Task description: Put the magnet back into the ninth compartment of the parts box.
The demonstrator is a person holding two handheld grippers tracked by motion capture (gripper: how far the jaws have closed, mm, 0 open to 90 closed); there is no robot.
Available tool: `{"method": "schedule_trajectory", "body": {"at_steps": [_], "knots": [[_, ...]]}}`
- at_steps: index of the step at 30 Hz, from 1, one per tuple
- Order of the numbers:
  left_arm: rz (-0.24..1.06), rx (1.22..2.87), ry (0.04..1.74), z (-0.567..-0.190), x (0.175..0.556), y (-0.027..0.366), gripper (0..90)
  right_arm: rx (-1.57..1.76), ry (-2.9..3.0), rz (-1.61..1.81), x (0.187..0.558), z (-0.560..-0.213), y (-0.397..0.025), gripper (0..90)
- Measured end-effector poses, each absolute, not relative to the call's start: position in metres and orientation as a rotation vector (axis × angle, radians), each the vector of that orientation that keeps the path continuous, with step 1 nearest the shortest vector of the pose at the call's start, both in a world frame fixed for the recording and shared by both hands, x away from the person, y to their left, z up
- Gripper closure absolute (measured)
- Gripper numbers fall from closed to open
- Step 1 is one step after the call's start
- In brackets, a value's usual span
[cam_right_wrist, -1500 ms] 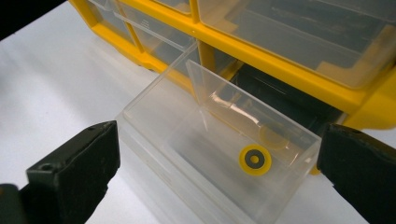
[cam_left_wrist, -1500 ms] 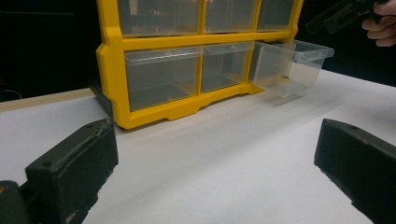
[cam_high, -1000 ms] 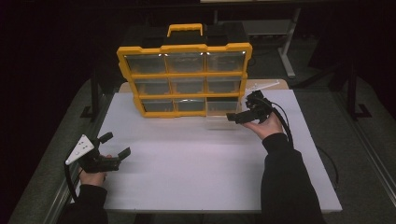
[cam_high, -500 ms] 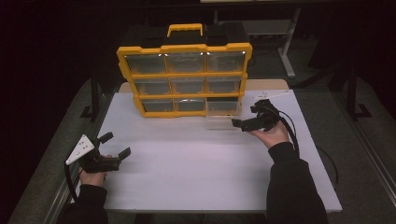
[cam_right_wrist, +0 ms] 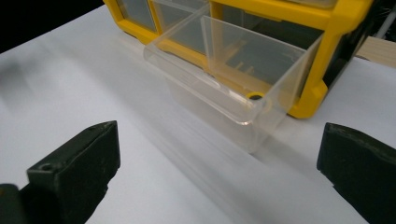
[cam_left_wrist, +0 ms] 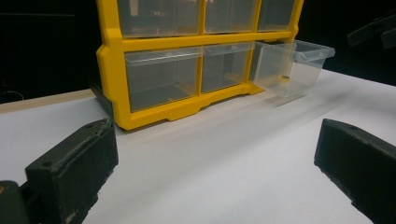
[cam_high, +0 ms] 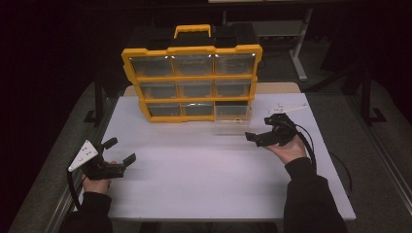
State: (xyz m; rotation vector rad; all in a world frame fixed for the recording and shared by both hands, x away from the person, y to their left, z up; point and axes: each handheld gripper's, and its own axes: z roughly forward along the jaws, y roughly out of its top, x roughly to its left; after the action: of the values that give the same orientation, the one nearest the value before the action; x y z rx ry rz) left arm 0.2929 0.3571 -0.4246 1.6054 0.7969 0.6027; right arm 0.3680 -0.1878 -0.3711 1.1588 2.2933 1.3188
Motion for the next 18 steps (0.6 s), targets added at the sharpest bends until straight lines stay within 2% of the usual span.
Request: {"method": "schedule_trajectory", "body": {"at_steps": [18], "knots": [[0.6, 1.602, 0.797, -0.424, 0.292, 0.357, 0.0, 1.181, 2.227, 1.37, 0.347, -0.382, -0.21, 0.0]]}}
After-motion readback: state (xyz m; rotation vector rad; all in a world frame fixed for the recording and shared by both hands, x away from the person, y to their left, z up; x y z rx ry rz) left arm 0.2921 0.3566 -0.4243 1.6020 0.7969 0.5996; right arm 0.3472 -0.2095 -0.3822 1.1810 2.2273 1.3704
